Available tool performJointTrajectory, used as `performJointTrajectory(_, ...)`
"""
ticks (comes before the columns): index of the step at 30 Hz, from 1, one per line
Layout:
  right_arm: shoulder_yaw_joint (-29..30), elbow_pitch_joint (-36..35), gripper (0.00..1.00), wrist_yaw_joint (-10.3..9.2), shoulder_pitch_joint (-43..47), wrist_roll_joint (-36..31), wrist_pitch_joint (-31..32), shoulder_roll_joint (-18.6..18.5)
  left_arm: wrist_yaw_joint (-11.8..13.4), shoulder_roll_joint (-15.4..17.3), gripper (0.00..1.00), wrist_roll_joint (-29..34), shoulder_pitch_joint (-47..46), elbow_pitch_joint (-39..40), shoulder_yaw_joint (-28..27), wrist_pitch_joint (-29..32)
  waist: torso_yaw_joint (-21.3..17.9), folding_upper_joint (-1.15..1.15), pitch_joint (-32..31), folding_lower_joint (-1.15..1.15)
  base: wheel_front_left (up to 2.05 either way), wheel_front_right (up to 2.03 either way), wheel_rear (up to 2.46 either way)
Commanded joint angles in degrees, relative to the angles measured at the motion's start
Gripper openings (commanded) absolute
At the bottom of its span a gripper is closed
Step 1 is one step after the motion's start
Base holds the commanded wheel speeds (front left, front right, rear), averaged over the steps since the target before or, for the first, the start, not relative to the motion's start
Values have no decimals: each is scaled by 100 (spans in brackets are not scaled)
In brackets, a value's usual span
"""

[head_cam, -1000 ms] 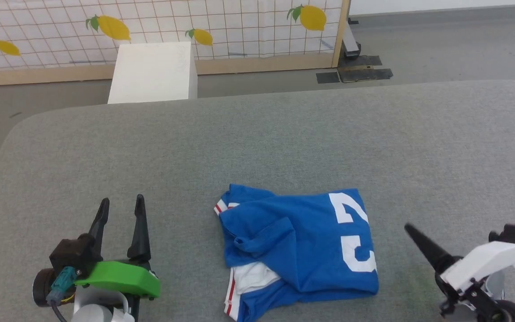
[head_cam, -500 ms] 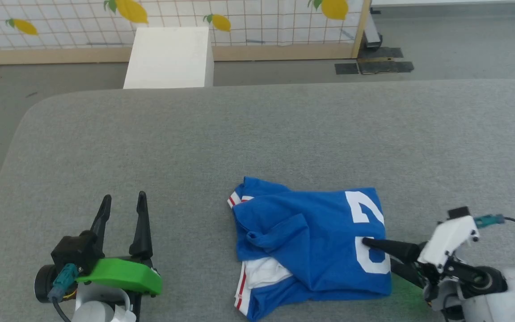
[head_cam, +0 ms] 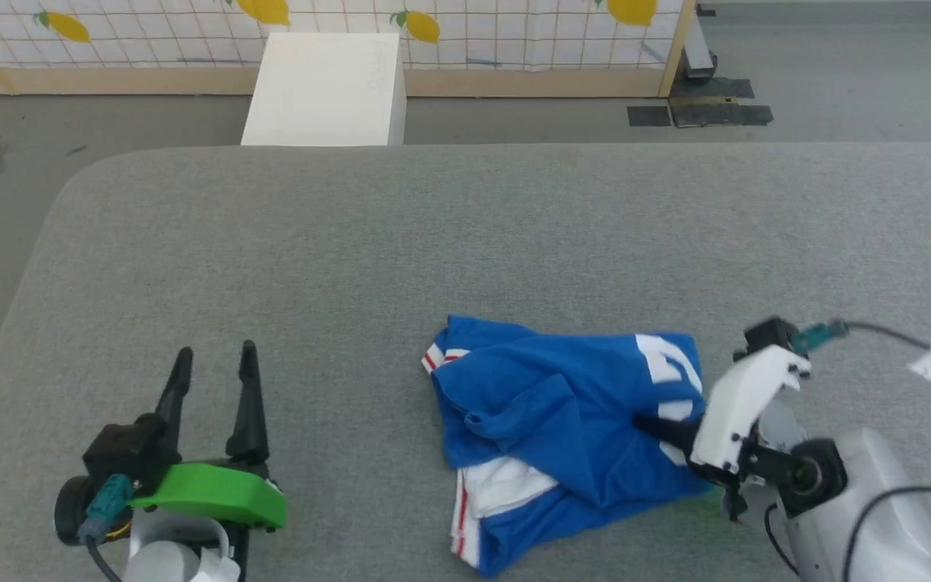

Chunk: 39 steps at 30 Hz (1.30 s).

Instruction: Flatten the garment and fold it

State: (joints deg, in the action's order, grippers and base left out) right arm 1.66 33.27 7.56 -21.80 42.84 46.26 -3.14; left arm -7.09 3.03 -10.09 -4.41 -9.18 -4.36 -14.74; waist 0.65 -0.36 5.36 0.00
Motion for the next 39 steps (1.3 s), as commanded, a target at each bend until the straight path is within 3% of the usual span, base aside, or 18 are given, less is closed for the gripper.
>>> performJointTrajectory(1, -107, -201, 0, -8, -120, -356, -142, -71, -24, -15, 100, 0, -9, 32, -19, -26, -131, 36, 33, 0, 0, 0, 0)
performJointTrajectory(8, -851, -949, 0, -8, -491, -2511, -540, -664, -25, -13, 100, 107, 21, 206, -107, -26, -850, 36, 187, 0, 0, 0, 0)
performJointTrajectory(15, -1404, -1097, 0, -8, -1113, -3665, -659, -1272, -31, 7, 100, 197, -211, 400, -5, -26, -1685, 36, 567, 0, 0, 0, 0)
performJointTrajectory(16, -1617, -975, 0, -8, -1422, -4001, -801, -1514, -34, 70, 100, 268, -380, 480, 104, -26, -2001, 36, 825, 0, 0, 0, 0)
performJointTrajectory(20, -1678, -658, 0, -8, -1834, -4331, -1163, -1692, -35, 227, 100, 365, -612, 587, 220, -26, -2308, 36, 1194, 0, 0, 0, 0)
performJointTrajectory(27, -1393, 6, 0, -8, -2440, -5339, -1834, -1875, -37, 611, 100, 423, -918, 724, 317, 2, -2526, 36, 1732, 0, 0, 0, 0)
performJointTrajectory(39, 510, 273, 0, -8, -2664, -6954, -2317, -1498, -19, 876, 100, 416, -1010, 1084, 334, 248, -2348, 36, 2089, 0, 0, 0, 0)
